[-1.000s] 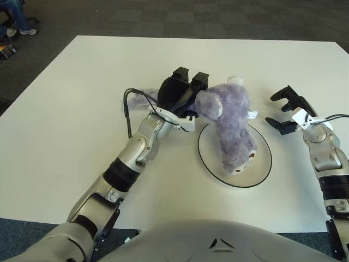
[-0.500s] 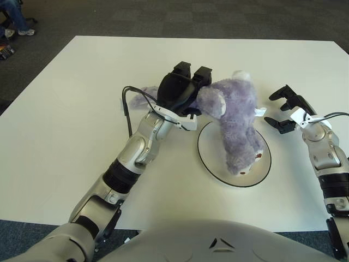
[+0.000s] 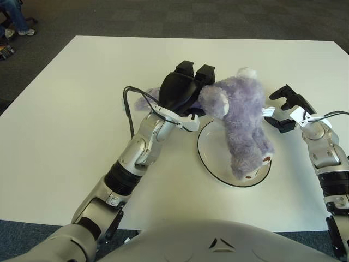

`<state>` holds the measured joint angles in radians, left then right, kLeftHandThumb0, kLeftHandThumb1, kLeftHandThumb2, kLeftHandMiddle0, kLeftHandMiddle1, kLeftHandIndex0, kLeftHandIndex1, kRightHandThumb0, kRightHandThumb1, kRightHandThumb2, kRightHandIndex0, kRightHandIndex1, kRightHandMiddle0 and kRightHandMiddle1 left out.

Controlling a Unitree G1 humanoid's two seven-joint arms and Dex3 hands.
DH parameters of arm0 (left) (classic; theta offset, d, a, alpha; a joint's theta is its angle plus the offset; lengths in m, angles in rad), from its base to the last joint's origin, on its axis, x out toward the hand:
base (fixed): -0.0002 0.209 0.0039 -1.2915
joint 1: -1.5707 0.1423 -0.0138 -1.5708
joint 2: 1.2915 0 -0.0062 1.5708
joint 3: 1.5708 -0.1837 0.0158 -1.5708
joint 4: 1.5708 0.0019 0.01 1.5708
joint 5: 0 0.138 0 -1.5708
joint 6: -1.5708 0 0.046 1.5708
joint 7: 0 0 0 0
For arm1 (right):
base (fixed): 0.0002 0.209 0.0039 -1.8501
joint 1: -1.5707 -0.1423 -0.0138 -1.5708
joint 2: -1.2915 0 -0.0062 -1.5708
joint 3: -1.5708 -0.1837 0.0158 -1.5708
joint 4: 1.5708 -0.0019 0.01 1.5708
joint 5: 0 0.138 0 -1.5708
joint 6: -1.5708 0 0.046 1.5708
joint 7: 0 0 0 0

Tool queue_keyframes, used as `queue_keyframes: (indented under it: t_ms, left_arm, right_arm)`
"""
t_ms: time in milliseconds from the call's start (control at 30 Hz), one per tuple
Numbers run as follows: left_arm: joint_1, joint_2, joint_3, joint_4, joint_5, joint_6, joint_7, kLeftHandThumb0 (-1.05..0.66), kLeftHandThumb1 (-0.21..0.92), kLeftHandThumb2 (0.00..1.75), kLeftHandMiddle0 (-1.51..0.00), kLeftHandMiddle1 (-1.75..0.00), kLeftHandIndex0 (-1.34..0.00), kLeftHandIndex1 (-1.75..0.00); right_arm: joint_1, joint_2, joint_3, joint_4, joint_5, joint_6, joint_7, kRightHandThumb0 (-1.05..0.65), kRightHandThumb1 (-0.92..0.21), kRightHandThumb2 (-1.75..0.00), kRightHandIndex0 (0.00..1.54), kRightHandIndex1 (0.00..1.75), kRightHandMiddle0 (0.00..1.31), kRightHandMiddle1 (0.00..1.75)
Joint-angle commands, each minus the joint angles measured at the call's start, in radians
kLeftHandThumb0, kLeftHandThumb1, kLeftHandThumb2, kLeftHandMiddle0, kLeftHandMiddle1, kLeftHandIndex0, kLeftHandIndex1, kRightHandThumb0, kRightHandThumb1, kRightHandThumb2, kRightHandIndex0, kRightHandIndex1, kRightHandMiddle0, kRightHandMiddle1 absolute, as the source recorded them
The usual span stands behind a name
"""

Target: Put the doll into the plate.

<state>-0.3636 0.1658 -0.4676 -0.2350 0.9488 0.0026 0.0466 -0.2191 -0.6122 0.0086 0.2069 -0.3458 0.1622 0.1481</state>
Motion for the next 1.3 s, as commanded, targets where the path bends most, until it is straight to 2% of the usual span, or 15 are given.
queue_keyframes:
  t_ms: [0,467,600,767,833,1067,1267]
  left_arm:
    - [0.005,0.002,0.014,-0.023,-0.017,-0.014,-0.01,-0.01,0.13,1.53,-0.64,-1.75,-0.63,-1.74]
    - [0.022,0.005,0.007,-0.069,-0.027,-0.062,-0.04,-0.01,0.15,1.52,-0.63,-1.75,-0.62,-1.74]
    - [0.027,0.003,0.0,-0.081,-0.049,-0.074,-0.068,-0.01,0.16,1.5,-0.61,-1.75,-0.61,-1.74]
    - [0.03,-0.002,-0.005,-0.091,-0.057,-0.081,-0.09,-0.01,0.16,1.49,-0.61,-1.75,-0.6,-1.74]
    - [0.029,-0.005,-0.008,-0.091,-0.055,-0.086,-0.093,-0.01,0.13,1.49,-0.72,-1.75,-0.64,-1.59]
    - [0.03,-0.011,-0.014,-0.085,-0.06,-0.106,-0.092,0.0,0.07,1.59,-0.81,-1.74,-0.57,-1.71]
    - [0.037,-0.012,-0.019,-0.079,-0.06,-0.123,-0.087,0.0,0.06,1.53,-0.9,-1.5,-0.58,-1.74]
  right_arm:
    - [0.038,0.011,0.029,0.057,-0.008,0.032,0.03,-0.32,-0.23,-1.16,0.05,1.45,0.0,1.31]
    - [0.027,0.017,0.031,0.078,-0.001,0.029,0.03,-0.37,-0.23,-1.13,0.05,1.41,0.0,1.31]
    - [0.006,0.012,0.041,0.142,0.0,-0.025,0.027,-0.35,-0.24,-1.13,0.07,1.4,0.0,1.31]
    - [-0.002,0.009,0.046,0.165,-0.004,-0.036,0.03,-0.35,-0.23,-1.13,0.09,1.39,0.0,1.32]
    - [-0.008,0.01,0.045,0.176,0.0,-0.033,0.035,-0.36,-0.22,-1.13,0.1,1.39,0.0,1.32]
    - [-0.02,0.011,0.036,0.205,0.03,-0.047,0.059,-0.39,-0.2,-1.11,0.1,1.4,0.0,1.29]
    - [-0.011,0.013,0.025,0.193,0.049,-0.056,0.062,-0.36,-0.2,-1.12,0.11,1.35,0.0,1.22]
